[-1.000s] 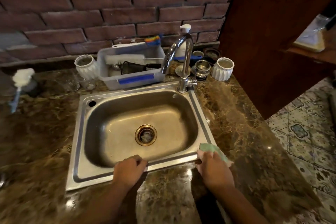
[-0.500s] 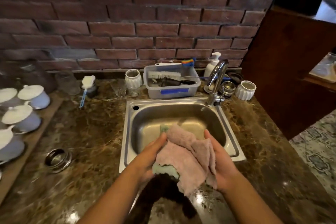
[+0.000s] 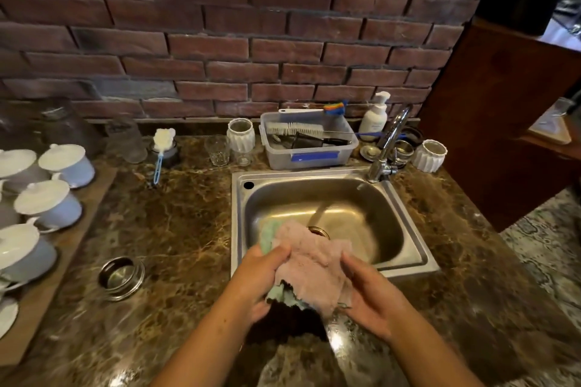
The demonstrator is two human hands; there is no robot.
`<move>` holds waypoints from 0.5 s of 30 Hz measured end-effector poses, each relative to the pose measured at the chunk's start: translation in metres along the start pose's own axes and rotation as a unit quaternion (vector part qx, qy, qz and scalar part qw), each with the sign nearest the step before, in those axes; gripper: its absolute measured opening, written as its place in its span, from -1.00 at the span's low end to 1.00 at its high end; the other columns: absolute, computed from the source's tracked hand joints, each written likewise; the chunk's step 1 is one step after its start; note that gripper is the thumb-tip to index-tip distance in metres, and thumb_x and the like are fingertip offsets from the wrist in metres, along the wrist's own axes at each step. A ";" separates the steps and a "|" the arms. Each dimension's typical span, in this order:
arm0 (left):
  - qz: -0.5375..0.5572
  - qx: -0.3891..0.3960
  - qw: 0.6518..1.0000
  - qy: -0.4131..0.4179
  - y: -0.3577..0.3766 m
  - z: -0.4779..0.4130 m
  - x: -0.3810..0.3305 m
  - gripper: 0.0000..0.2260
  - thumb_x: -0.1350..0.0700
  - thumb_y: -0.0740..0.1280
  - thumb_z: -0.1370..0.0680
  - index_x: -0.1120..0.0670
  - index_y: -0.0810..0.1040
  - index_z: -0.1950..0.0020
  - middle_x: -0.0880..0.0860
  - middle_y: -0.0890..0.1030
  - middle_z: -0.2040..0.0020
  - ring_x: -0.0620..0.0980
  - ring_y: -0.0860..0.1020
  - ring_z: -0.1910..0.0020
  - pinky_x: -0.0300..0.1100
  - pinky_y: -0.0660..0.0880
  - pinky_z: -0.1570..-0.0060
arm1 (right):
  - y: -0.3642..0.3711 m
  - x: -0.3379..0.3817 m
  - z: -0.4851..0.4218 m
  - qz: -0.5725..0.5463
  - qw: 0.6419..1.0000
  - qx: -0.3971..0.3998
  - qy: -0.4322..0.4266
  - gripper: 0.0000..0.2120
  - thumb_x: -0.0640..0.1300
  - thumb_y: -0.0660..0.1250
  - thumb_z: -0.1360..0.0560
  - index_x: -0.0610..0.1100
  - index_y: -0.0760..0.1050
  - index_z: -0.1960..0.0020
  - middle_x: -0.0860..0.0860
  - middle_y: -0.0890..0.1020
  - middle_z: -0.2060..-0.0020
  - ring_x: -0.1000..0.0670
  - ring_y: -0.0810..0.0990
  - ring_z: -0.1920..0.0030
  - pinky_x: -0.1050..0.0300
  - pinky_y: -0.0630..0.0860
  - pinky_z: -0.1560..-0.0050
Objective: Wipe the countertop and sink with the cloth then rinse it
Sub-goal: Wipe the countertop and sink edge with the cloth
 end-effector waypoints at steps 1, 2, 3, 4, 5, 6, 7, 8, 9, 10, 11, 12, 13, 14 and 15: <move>-0.020 -0.003 1.000 0.015 -0.001 0.001 -0.004 -0.84 0.23 0.32 -0.63 0.18 0.59 -0.20 0.25 0.73 0.00 0.21 0.72 0.00 0.09 0.61 -0.06 | -0.001 0.002 -0.001 0.040 0.999 -0.007 -0.009 -0.63 -0.16 0.19 -0.65 -0.34 0.45 -0.38 -0.36 0.58 -0.27 -0.32 0.55 -0.32 -0.26 0.49 -0.32; -0.044 -0.011 0.998 0.033 -0.002 0.003 -0.008 -0.83 0.23 0.33 -0.63 0.17 0.59 -0.20 0.23 0.74 0.00 0.20 0.72 0.00 0.10 0.62 -0.08 | -0.002 0.004 -0.003 0.082 0.996 -0.022 -0.022 -0.66 -0.22 0.21 -0.63 -0.35 0.47 -0.34 -0.35 0.60 -0.23 -0.31 0.57 -0.29 -0.25 0.52 -0.29; -0.069 -0.019 0.996 0.054 -0.002 0.005 -0.012 -0.84 0.24 0.34 -0.62 0.15 0.61 -0.19 0.20 0.74 0.01 0.18 0.72 0.00 0.12 0.63 -0.09 | -0.005 0.009 -0.006 0.128 0.990 -0.045 -0.041 -0.69 -0.23 0.24 -0.62 -0.36 0.50 -0.31 -0.33 0.64 -0.18 -0.29 0.61 -0.25 -0.24 0.54 -0.27; -0.091 -0.027 0.993 0.074 -0.001 0.006 -0.016 -0.84 0.26 0.35 -0.61 0.13 0.63 -0.16 0.17 0.75 0.01 0.15 0.73 0.01 0.12 0.63 -0.09 | -0.007 0.018 -0.008 0.185 0.978 -0.075 -0.066 -0.70 -0.21 0.26 -0.62 -0.35 0.54 -0.27 -0.28 0.68 -0.12 -0.26 0.65 -0.19 -0.25 0.56 -0.26; -0.107 -0.036 0.989 0.093 0.000 0.007 -0.019 -0.83 0.28 0.36 -0.59 0.11 0.64 -0.13 0.14 0.75 0.03 0.13 0.73 0.02 0.10 0.64 -0.07 | -0.008 0.030 -0.009 0.250 0.958 -0.104 -0.096 -0.72 -0.17 0.29 -0.61 -0.32 0.58 -0.23 -0.23 0.72 -0.06 -0.22 0.69 -0.12 -0.22 0.59 -0.22; -0.120 -0.043 0.986 0.107 0.003 0.008 -0.021 -0.82 0.30 0.36 -0.58 0.09 0.65 -0.11 0.12 0.76 0.04 0.10 0.73 0.04 0.08 0.65 -0.05 | -0.007 0.043 -0.009 0.314 0.932 -0.126 -0.128 -0.74 -0.14 0.30 -0.61 -0.26 0.62 -0.18 -0.18 0.74 -0.01 -0.16 0.71 -0.07 -0.15 0.63 -0.15; -0.130 -0.044 0.984 0.116 0.007 0.008 -0.022 -0.81 0.30 0.37 -0.57 0.07 0.64 -0.11 0.10 0.76 0.04 0.08 0.73 0.05 0.05 0.66 -0.02 | -0.006 0.056 -0.010 0.368 0.906 -0.138 -0.159 -0.78 -0.12 0.29 -0.62 -0.18 0.65 -0.14 -0.12 0.74 0.02 -0.11 0.72 -0.03 -0.02 0.66 -0.06; -0.136 -0.043 0.983 0.120 0.013 0.008 -0.021 -0.80 0.30 0.38 -0.57 0.06 0.63 -0.12 0.08 0.76 0.03 0.06 0.73 0.04 0.01 0.66 0.01 | -0.004 0.069 -0.009 0.405 0.883 -0.143 -0.190 -0.81 -0.11 0.28 -0.63 -0.09 0.66 -0.11 -0.06 0.74 0.03 -0.04 0.71 -0.01 0.11 0.66 0.02; -0.129 -0.041 0.983 0.121 0.019 0.009 -0.018 -0.78 0.31 0.39 -0.56 0.07 0.62 -0.16 0.09 0.75 0.00 0.06 0.73 0.02 -0.02 0.66 0.02 | -0.002 0.082 -0.008 0.422 0.869 -0.141 -0.217 -0.81 -0.11 0.26 -0.64 -0.02 0.65 -0.09 0.00 0.73 0.04 0.02 0.69 -0.01 0.17 0.64 0.05; -0.104 -0.035 0.987 0.119 0.027 0.010 -0.014 -0.75 0.33 0.40 -0.55 0.11 0.60 -0.20 0.12 0.74 -0.03 0.09 0.72 -0.01 -0.02 0.66 0.03 | -0.002 0.094 -0.007 0.424 0.864 -0.134 -0.238 -0.81 -0.11 0.25 -0.64 0.01 0.65 -0.08 0.05 0.72 0.05 0.04 0.68 -0.02 0.16 0.62 0.03; -0.061 -0.021 0.991 0.116 0.037 0.010 -0.011 -0.71 0.35 0.40 -0.54 0.16 0.57 -0.24 0.16 0.74 -0.05 0.12 0.72 -0.02 -0.01 0.67 0.03 | 0.000 0.106 -0.005 0.425 0.861 -0.122 -0.252 -0.79 -0.12 0.23 -0.65 0.03 0.65 -0.09 0.07 0.72 0.06 0.06 0.67 -0.03 0.12 0.61 0.00; -0.012 -0.002 0.993 0.114 0.047 0.012 -0.009 -0.68 0.36 0.41 -0.50 0.21 0.55 -0.25 0.21 0.72 -0.07 0.15 0.71 -0.02 -0.01 0.68 0.05 | 0.002 0.118 -0.003 0.431 0.858 -0.105 -0.259 -0.78 -0.13 0.22 -0.66 0.05 0.64 -0.09 0.10 0.72 0.05 0.08 0.67 -0.04 0.09 0.60 -0.03; 0.033 0.019 0.993 0.115 0.058 0.015 -0.009 -0.63 0.34 0.43 -0.45 0.26 0.54 -0.25 0.25 0.72 -0.06 0.16 0.71 0.02 -0.02 0.68 0.08 | 0.007 0.129 -0.001 0.440 0.855 -0.086 -0.261 -0.77 -0.13 0.21 -0.66 0.07 0.64 -0.10 0.12 0.71 0.03 0.11 0.66 -0.04 0.07 0.59 -0.05; 0.059 0.036 0.989 0.127 0.068 0.018 -0.012 -0.56 0.28 0.50 -0.39 0.29 0.54 -0.25 0.27 0.71 -0.05 0.18 0.70 0.05 -0.02 0.68 0.12 | 0.011 0.140 0.003 0.446 0.854 -0.067 -0.259 -0.76 -0.13 0.21 -0.66 0.08 0.64 -0.09 0.13 0.72 0.03 0.11 0.67 -0.04 0.07 0.59 -0.06; 0.072 0.051 0.986 0.143 0.077 0.023 -0.017 -0.43 0.19 0.60 -0.30 0.30 0.53 -0.25 0.27 0.69 -0.04 0.20 0.68 0.06 -0.01 0.67 0.14 | 0.015 0.151 0.007 0.445 0.858 -0.048 -0.251 -0.76 -0.13 0.21 -0.66 0.08 0.65 -0.07 0.12 0.73 0.04 0.10 0.68 -0.03 0.08 0.60 -0.05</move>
Point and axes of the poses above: each hand's wrist, its own z-axis away from the middle knuckle, its own y-axis out of the palm, x = y × z, the point moved 7 cm from there along -z, towards the middle knuckle
